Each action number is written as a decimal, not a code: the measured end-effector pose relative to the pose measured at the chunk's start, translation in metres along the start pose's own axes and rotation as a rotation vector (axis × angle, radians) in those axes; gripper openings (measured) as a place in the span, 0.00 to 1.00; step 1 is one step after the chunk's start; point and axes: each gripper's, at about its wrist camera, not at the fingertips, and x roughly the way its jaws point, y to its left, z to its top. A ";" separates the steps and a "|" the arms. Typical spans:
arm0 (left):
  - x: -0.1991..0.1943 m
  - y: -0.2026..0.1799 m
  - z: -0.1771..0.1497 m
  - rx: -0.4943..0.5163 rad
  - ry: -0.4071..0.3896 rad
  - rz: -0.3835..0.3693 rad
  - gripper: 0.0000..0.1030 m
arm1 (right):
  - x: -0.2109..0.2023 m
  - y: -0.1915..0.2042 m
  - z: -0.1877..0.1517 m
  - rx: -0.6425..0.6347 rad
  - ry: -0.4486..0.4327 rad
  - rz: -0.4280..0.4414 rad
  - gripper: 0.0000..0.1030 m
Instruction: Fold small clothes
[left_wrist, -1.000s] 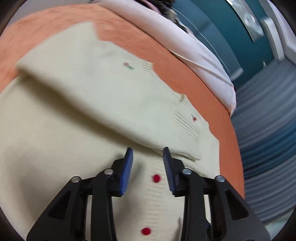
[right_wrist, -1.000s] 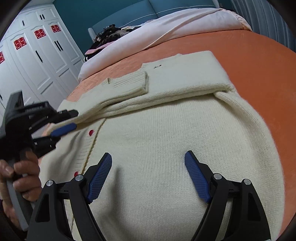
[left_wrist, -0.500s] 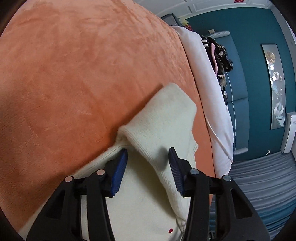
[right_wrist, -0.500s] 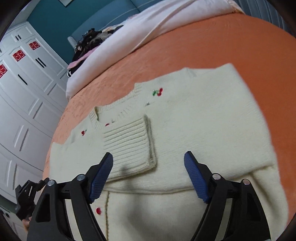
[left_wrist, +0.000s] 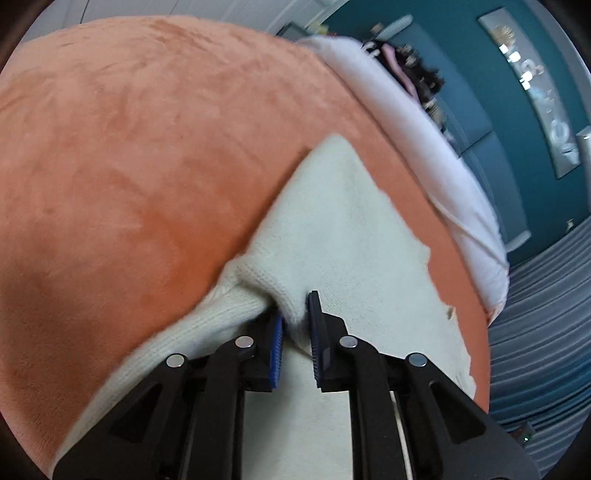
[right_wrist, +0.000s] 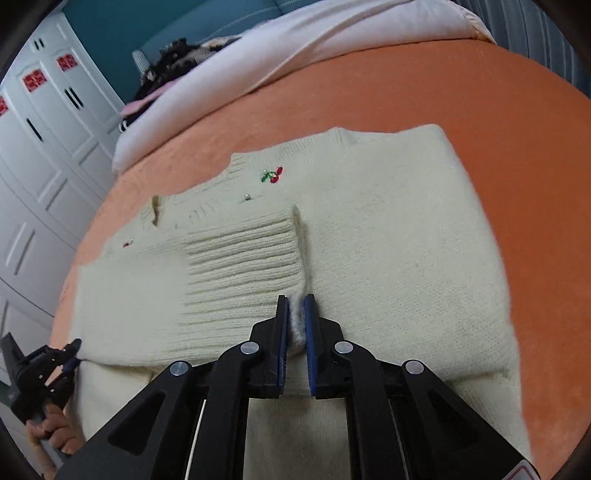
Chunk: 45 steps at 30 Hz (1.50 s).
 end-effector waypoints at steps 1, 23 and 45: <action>0.000 -0.001 -0.001 0.021 -0.007 -0.001 0.12 | -0.004 0.000 0.001 0.018 -0.009 0.014 0.07; -0.003 0.001 -0.016 0.102 -0.108 -0.059 0.13 | 0.082 0.265 0.002 -0.493 0.216 0.300 0.13; -0.002 -0.001 -0.026 0.127 -0.125 -0.062 0.16 | 0.039 0.074 0.007 -0.163 0.064 -0.009 0.00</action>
